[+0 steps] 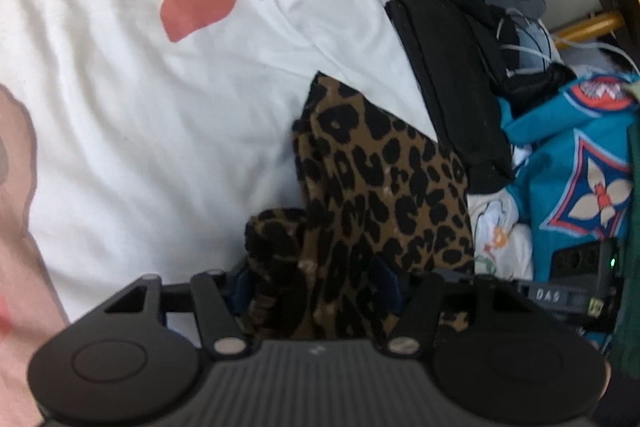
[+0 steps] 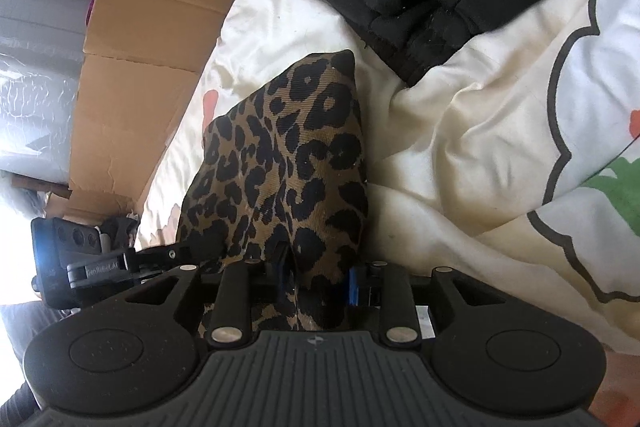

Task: Fold clothes
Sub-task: 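Lift the folded leopard skirt off the duvet with both tools, then carry the held skirt with both tools toward the black clothes pile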

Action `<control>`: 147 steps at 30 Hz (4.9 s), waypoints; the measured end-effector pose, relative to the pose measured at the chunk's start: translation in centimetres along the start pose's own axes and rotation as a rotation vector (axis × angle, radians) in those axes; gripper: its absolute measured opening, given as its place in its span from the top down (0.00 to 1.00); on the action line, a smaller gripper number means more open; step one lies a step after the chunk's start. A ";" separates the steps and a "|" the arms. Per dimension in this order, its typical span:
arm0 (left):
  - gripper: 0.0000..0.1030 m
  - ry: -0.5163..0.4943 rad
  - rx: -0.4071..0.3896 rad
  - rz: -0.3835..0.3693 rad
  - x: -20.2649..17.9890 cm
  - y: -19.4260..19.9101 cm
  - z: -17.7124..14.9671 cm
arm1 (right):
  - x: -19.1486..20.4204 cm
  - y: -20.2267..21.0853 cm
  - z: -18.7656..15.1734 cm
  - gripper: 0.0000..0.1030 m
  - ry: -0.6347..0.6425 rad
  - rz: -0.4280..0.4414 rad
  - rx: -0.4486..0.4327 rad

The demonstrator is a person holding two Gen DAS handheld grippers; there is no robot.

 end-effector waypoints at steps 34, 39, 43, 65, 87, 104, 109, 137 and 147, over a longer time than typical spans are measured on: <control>0.74 0.000 -0.195 0.129 -6.2 12.5 -2.5 | 13.8 6.0 -1.1 0.94 0.363 -0.077 -0.043; 0.74 0.000 -0.248 0.147 -8.8 16.1 -2.2 | 16.8 8.8 -0.9 0.94 0.408 -0.062 -0.066; 0.74 0.022 -0.294 0.154 -10.8 18.9 -2.0 | 19.8 11.2 -0.6 0.94 0.452 -0.057 -0.088; 0.74 -0.066 -0.531 0.260 -25.0 34.7 -1.3 | 35.5 25.3 0.3 0.94 0.673 -0.013 -0.241; 0.74 -0.093 -0.698 0.236 -34.9 40.4 -4.2 | 41.4 38.5 -0.7 0.94 0.796 -0.008 -0.410; 0.74 -0.132 -0.715 0.227 -38.7 38.3 -5.0 | 39.0 43.1 -1.1 0.94 0.817 -0.028 -0.463; 0.74 -0.145 -0.725 0.216 -39.3 36.8 -4.4 | 37.8 43.4 -0.2 0.94 0.811 -0.042 -0.474; 0.74 -0.222 -0.652 0.163 -40.4 25.1 -1.9 | 27.2 42.1 4.6 0.94 0.753 -0.174 -0.509; 0.74 -0.234 -0.604 0.117 -38.2 19.2 -1.3 | 22.0 38.5 6.2 0.94 0.720 -0.224 -0.497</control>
Point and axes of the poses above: each gripper's, at about its wrist camera, not at the fingertips, and y roughly against the way its jaws point, x to its left, z to its top, the point moved 2 cm from there along -y, roughly the way its jaws point
